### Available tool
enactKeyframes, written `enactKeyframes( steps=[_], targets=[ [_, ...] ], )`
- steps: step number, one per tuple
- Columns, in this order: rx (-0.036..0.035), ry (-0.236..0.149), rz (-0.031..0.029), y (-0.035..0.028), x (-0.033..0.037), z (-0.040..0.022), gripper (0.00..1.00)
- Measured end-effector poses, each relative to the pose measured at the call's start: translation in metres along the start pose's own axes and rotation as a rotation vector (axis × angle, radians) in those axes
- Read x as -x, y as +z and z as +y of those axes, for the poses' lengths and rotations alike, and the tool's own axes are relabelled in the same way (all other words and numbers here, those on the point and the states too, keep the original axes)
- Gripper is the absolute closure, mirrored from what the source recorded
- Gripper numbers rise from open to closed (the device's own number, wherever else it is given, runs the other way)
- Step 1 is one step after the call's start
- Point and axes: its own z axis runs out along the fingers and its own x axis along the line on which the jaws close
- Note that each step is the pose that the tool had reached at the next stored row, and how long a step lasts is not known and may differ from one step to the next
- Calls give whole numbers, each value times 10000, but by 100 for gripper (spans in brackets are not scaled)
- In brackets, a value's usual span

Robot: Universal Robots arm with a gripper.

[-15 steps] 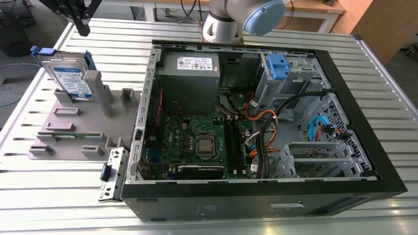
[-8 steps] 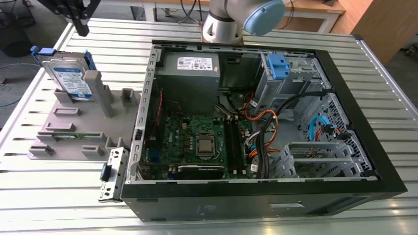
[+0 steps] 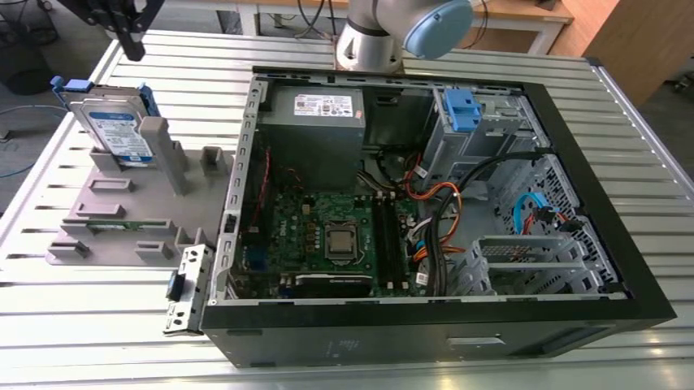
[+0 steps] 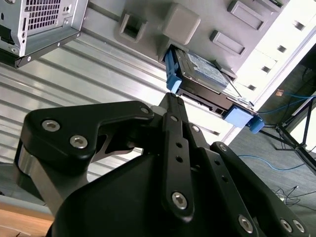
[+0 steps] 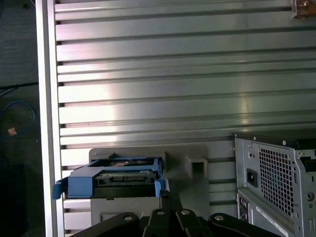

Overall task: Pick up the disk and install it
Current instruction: 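Reach for the disk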

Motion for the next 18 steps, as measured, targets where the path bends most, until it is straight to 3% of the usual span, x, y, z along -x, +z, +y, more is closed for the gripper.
enactKeyframes(
  steps=[18],
  targets=[
    [-1,-15,1,0,-70,-44,89]
  ],
)
